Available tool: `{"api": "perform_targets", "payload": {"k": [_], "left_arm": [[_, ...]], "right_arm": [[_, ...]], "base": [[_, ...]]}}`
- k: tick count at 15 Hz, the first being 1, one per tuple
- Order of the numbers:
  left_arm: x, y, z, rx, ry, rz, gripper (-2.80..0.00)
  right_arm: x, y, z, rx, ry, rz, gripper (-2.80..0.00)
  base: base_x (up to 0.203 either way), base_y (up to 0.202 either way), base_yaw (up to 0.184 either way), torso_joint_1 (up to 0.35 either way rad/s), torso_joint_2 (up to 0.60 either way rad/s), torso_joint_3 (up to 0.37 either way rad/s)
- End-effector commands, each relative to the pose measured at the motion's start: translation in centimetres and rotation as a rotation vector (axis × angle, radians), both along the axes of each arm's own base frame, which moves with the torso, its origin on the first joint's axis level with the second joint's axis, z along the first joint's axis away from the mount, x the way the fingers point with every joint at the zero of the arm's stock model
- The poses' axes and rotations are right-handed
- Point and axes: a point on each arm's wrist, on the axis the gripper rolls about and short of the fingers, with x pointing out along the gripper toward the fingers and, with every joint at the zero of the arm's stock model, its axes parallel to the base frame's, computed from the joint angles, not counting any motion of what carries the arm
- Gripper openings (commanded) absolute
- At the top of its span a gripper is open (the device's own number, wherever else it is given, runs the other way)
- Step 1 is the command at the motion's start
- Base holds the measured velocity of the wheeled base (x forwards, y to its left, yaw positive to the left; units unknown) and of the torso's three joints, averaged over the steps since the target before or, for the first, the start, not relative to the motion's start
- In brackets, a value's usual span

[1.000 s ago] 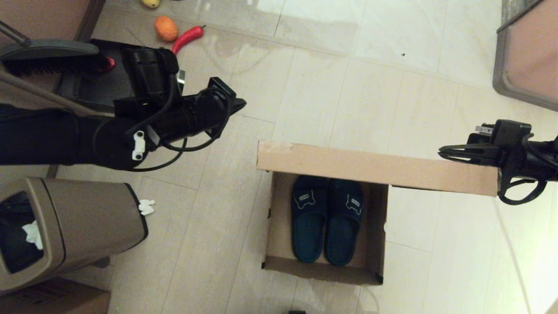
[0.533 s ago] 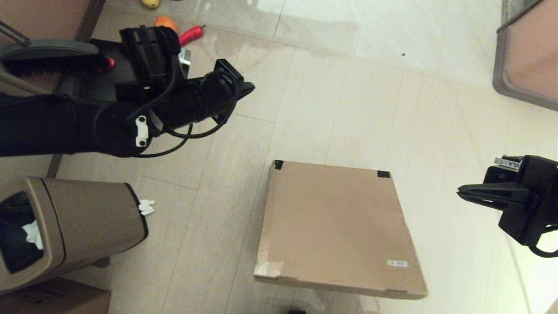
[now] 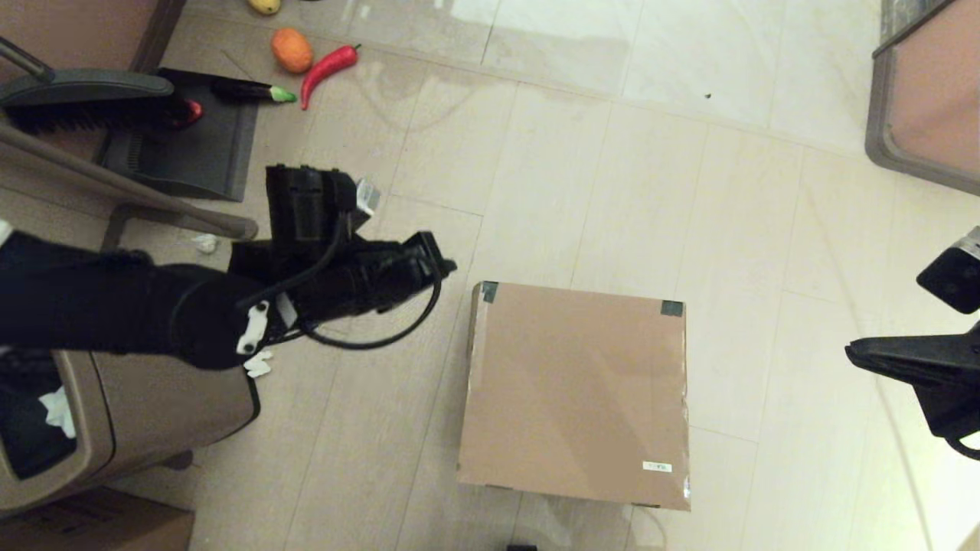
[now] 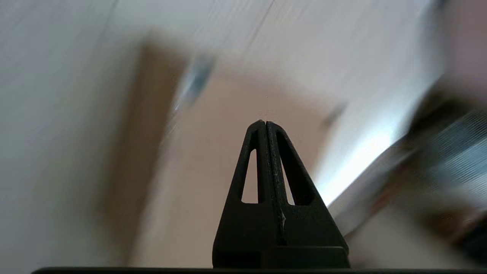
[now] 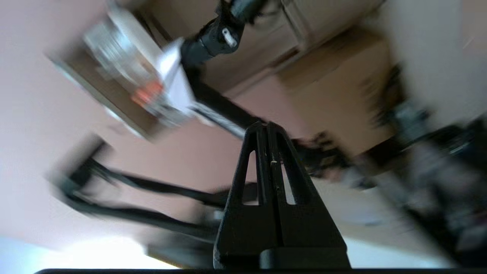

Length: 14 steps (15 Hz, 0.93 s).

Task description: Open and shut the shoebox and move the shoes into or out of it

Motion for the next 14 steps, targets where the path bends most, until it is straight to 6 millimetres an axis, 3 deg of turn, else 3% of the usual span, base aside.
{"api": "perform_targets", "payload": {"k": [1, 3, 5, 11, 14], "left_arm": [[-4.7, 2.5, -1.5, 0.173, -0.026, -0.047, -2.8], [-7.4, 4.1, -3.2, 0.265, -0.007, -0.038, -2.8], [-9.4, 5.8, -5.1, 0.4, 0.016, 0.035, -2.8], [-18.2, 14.3, -8.0, 0.538, 0.066, 0.296, -2.8], [-22.0, 16.0, -10.3, 0.566, 0.093, 0.358, -2.8]], "right_arm": [[-1.2, 0.3, -0.8, -0.027, -0.085, 0.006, -2.8], [-3.1, 0.5, -2.5, -0.057, -0.184, -0.009, -2.8], [-5.3, 0.6, -2.6, -0.082, -0.263, -0.048, -2.8], [-10.5, 1.4, -4.3, -0.112, -0.323, -0.13, -2.8], [-10.7, 1.7, -4.5, -0.108, -0.324, -0.106, -2.8]], "base": [[0.0, 0.0, 0.0, 0.0, 0.0, 0.0], [0.0, 0.0, 0.0, 0.0, 0.0, 0.0], [0.0, 0.0, 0.0, 0.0, 0.0, 0.0], [0.0, 0.0, 0.0, 0.0, 0.0, 0.0], [0.0, 0.0, 0.0, 0.0, 0.0, 0.0]]}}
